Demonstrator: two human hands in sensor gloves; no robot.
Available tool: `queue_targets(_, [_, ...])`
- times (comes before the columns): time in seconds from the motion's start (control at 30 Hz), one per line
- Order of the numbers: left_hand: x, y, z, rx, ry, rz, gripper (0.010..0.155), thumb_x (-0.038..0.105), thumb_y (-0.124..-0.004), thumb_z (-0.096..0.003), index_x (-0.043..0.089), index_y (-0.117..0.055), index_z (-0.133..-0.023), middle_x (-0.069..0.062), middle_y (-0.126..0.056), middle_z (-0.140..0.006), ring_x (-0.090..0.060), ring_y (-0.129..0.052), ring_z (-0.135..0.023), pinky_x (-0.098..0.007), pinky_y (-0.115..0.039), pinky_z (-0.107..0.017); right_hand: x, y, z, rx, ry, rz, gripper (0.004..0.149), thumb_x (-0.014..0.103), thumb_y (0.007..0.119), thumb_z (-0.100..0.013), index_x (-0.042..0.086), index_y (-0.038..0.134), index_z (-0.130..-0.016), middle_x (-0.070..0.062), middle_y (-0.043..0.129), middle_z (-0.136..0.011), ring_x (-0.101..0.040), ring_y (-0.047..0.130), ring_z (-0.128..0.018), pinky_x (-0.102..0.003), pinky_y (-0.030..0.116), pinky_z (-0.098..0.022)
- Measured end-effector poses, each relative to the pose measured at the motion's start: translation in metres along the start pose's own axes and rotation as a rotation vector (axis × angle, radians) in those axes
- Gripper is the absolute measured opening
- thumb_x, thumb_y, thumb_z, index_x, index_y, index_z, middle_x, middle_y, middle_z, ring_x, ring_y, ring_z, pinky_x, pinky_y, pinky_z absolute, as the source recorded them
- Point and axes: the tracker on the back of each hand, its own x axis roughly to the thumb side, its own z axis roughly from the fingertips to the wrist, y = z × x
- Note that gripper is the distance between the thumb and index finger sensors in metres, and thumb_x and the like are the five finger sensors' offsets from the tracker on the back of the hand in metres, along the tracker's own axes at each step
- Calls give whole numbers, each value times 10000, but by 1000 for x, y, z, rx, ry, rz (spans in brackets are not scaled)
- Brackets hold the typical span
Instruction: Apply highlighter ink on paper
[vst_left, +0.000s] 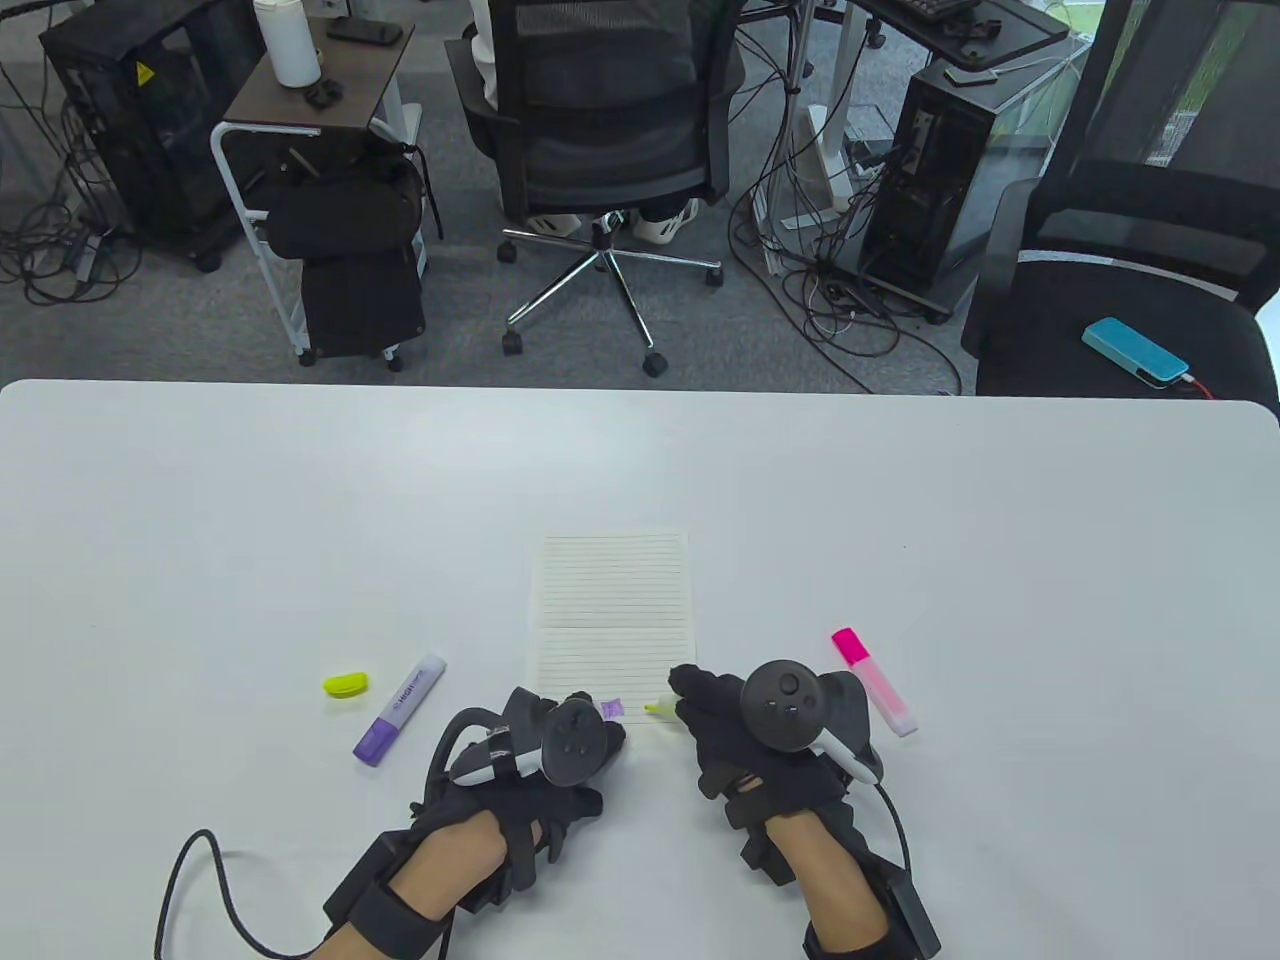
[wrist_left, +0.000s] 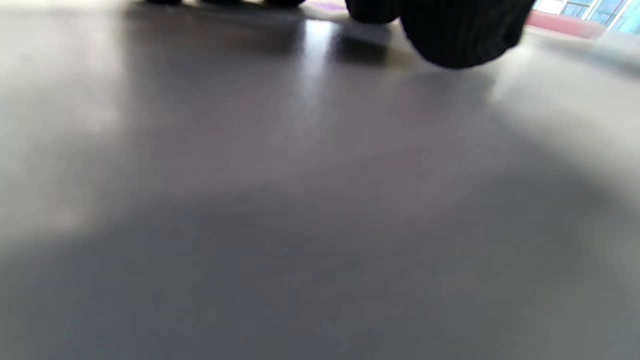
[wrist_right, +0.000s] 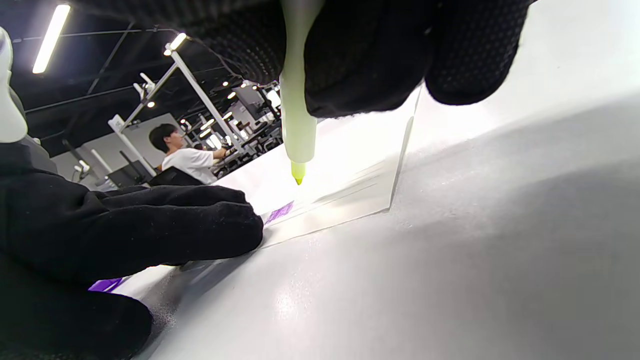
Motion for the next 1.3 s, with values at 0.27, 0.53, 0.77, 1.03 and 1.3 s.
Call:
queue_targets(0.27, [-1,-1,1,1,4,8,722,533,-725,-417,384,-438,-1063,-28,-312,-1144,-365,-422,-1012,-560,-503,-713,-1,5,-3,-6,9,20,414,315,747,-639,200,703,-1033,-176,873,-793,-280,919,-453,-564,752,-583])
queue_targets(0.53, [-1,0,1,-7,8,14,724,536,-722,-418,392,-425,-1063,-20,-296,-1144,-356,-404,-1017,-556,-490,-718,-3,7,-5,-10,25,35,412,317,742,-643,205,699,-1037,-176,870,-798,-278,917,-458,-561,749,-587])
queue_targets(0.77, [-1,-1,2,-12,11,19,726,539,-721,-417,395,-419,-1062,-15,-286,-1144,-351,-394,-1019,-553,-481,-720,-4,9,-6,5,37,40,411,318,740,-644,206,697,-1037,-173,869,-800,-275,917,-458,-560,750,-587])
queue_targets(1.03, [-1,-1,2,-15,14,20,728,541,-718,-419,396,-410,-1063,-13,-278,-1144,-349,-386,-1021,-551,-475,-722,-4,9,-6,13,43,44,412,315,741,-642,199,698,-1035,-175,871,-796,-277,917,-454,-562,750,-584])
queue_targets(1.3, [-1,-1,2,-17,15,21,730,542,-715,-419,398,-403,-1063,-13,-271,-1144,-347,-379,-1022,-550,-469,-724,-2,6,-5,42,47,38,399,305,754,-632,181,727,-1011,-182,888,-766,-284,920,-422,-567,757,-568])
